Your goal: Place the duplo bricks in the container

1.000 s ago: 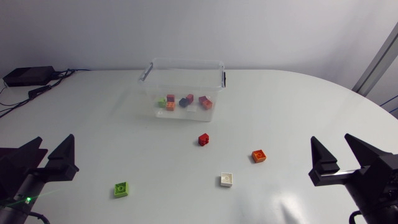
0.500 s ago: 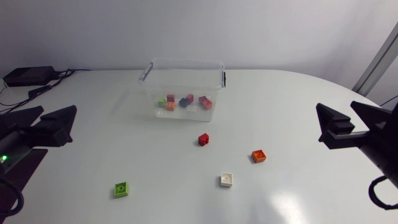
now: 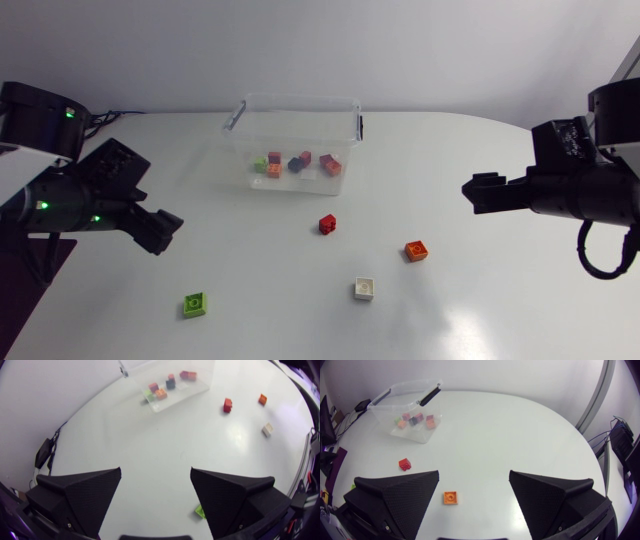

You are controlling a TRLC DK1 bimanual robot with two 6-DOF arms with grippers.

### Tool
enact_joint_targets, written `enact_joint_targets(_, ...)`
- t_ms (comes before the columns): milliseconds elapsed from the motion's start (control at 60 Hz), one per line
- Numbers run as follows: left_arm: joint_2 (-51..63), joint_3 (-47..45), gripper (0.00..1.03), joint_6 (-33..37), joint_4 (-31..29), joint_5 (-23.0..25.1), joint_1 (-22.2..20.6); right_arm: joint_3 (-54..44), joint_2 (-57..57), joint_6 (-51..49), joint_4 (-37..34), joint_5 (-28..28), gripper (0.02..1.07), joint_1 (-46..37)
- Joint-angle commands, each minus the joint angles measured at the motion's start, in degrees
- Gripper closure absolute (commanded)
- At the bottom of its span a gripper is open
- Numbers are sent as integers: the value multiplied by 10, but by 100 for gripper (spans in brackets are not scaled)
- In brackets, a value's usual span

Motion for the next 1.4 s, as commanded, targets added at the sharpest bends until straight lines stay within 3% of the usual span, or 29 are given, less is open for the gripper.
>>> enact_joint_targets(0,29,19,8,70,-30,-3,-11,22,28,-17,-21,-17,6,4)
enact_joint_targets(150,55,-3,8,152,-88,-2,-64,72,94,-95,-94,-27,6,2)
enact_joint_targets(267,93,-21,8,217,-103,-2,-70,81,117,-153,-113,-90,6,-8)
enact_joint_targets(467,152,-32,12,275,-121,-2,-73,93,135,-163,-134,-100,6,4)
enact_joint_targets(683,182,-36,16,304,-145,11,-94,94,162,-164,-132,-103,7,12)
enact_joint_targets(983,276,-16,21,315,-137,47,-87,94,196,-158,-116,-106,7,25)
enact_joint_targets(1083,288,-9,28,317,-126,63,-87,91,206,-155,-107,-106,7,30)
enact_joint_targets(1167,297,-2,45,321,-115,74,-80,87,210,-155,-100,-106,7,33)
enact_joint_targets(1383,339,17,59,314,-112,83,-61,76,225,-149,-72,-101,7,39)
